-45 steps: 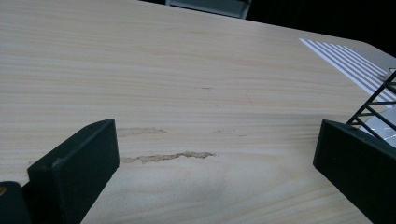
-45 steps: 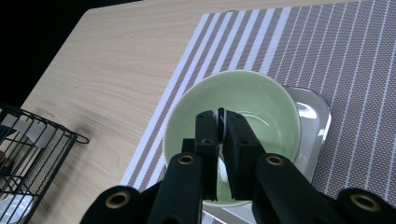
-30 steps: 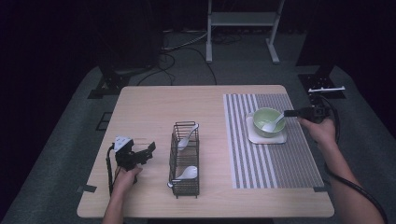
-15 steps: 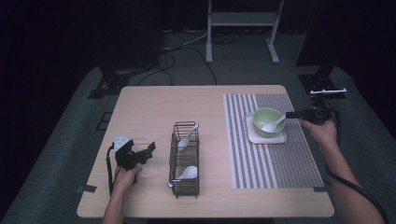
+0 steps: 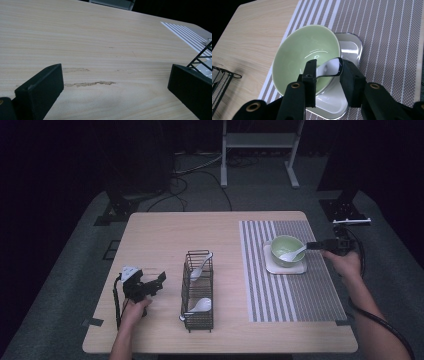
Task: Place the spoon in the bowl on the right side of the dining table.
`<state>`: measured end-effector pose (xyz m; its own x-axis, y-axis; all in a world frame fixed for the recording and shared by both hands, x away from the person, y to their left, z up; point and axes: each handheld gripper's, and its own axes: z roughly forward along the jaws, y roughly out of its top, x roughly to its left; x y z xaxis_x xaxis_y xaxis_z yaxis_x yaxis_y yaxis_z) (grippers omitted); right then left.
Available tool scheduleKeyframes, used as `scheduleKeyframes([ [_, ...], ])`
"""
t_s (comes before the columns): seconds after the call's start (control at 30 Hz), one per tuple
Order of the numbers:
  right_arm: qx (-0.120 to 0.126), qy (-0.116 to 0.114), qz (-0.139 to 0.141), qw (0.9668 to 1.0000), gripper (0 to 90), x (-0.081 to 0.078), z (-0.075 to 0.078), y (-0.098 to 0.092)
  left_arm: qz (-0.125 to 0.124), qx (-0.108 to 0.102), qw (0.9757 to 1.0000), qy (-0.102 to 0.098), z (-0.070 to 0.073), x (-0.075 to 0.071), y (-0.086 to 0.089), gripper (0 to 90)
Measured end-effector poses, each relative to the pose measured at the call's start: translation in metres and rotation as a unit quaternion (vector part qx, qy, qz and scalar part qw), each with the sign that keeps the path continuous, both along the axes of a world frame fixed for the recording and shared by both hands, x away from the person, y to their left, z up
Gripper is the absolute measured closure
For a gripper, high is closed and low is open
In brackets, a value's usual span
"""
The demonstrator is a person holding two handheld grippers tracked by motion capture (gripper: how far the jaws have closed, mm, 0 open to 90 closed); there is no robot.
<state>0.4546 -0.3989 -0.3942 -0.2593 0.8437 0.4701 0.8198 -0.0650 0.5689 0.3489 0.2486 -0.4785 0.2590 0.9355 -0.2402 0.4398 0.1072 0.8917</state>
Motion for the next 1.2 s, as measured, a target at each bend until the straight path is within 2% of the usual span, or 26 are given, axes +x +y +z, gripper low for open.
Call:
scheduleKeyframes([
  [0.57, 0.018, 0.006, -0.004, 0.9998, 60.4, -0.015, -0.017, -0.014, -0.001, 0.002, 1.0000, -0.002, 0.000, 0.000, -0.001, 0.0],
  [0.7, 0.015, 0.004, 0.005, 0.9999, 54.8, -0.021, -0.019, -0.013, -0.003, 0.008, 1.0000, -0.002, 0.000, 0.000, -0.002, 0.0],
  [0.93, 0.009, 0.000, 0.012, 0.9999, 44.8, -0.029, -0.024, -0.010, -0.001, 0.005, 1.0000, -0.002, 0.000, 0.000, -0.001, 0.0],
  [1.2, 0.006, -0.002, 0.034, 0.9994, 39.9, -0.041, -0.029, -0.001, -0.001, 0.005, 1.0000, -0.002, 0.000, 0.000, -0.001, 0.0],
])
